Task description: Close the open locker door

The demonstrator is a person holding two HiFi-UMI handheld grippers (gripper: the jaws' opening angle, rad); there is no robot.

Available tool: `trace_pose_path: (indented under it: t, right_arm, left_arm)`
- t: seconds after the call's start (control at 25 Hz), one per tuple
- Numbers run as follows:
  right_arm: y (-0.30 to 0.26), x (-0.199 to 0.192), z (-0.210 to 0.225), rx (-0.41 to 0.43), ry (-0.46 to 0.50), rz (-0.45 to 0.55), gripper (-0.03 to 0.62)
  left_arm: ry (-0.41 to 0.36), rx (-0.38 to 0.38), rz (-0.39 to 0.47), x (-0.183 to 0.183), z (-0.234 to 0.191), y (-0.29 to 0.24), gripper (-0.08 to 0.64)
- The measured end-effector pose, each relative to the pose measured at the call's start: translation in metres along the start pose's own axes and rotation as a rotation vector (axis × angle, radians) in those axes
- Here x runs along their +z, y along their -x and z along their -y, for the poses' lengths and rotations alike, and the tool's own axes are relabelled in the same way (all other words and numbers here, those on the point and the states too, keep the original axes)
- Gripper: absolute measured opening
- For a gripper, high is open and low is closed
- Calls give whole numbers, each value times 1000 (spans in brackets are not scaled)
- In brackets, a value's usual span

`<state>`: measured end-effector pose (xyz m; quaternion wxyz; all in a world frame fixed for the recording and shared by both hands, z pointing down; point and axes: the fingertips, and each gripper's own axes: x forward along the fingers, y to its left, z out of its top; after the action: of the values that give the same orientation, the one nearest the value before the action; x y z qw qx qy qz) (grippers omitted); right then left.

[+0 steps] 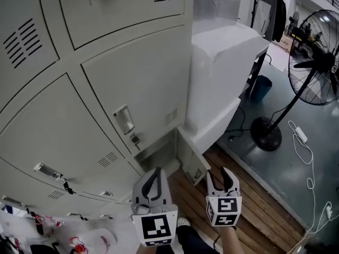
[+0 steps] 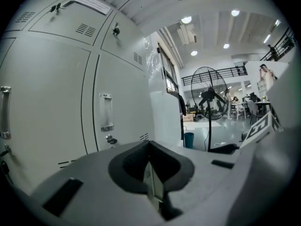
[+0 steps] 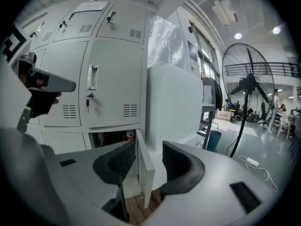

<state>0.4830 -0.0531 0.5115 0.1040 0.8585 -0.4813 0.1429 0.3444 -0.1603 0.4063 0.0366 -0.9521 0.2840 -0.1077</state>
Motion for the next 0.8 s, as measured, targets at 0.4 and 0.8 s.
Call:
trace_pose_path:
  t: [0.4,0.8]
  right_arm:
    - [-38,-40,3,105,30,-37,184]
    - [-58,-73,5,140,34,-108,181]
  left_arm:
    - [27,37,-2,-17,15,-27,2]
    - [42,55,-25,-32,16,-35,2]
